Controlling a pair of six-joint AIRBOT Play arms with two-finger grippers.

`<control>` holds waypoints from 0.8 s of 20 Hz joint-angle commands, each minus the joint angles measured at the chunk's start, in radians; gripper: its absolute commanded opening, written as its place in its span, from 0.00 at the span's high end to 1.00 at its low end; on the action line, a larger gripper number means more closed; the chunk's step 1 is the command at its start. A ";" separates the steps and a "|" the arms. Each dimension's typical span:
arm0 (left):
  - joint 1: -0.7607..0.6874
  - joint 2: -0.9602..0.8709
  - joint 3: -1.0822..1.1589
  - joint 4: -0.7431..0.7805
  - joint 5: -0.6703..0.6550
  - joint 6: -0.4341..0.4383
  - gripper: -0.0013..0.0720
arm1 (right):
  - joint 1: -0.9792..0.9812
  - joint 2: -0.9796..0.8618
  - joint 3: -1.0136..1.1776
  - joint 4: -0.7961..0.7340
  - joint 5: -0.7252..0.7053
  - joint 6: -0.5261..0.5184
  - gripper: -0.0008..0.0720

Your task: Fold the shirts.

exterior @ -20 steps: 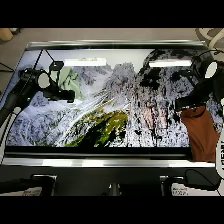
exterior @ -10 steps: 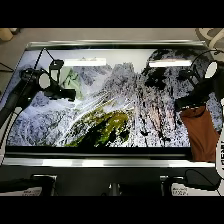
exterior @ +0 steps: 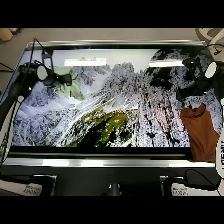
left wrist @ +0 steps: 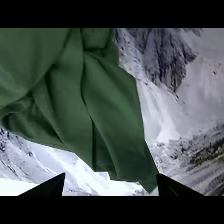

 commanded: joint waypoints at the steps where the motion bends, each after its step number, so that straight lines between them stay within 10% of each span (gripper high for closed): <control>1: 0.177 -0.203 0.255 -0.118 -0.113 -0.181 0.06 | 0.000 0.000 0.001 0.097 -0.061 -0.005 0.07; 11: 0.231 -0.442 0.307 -0.282 0.208 -0.194 0.07 | 0.000 0.000 0.001 0.286 -0.006 -0.112 0.07; 15: 0.233 -0.458 0.307 -0.285 0.279 -0.193 0.54 | 0.000 0.000 0.001 0.286 0.011 -0.134 0.07; 16: 0.233 -0.456 0.307 -0.290 0.271 -0.192 0.87 | 0.000 0.001 0.001 0.286 0.012 -0.134 0.07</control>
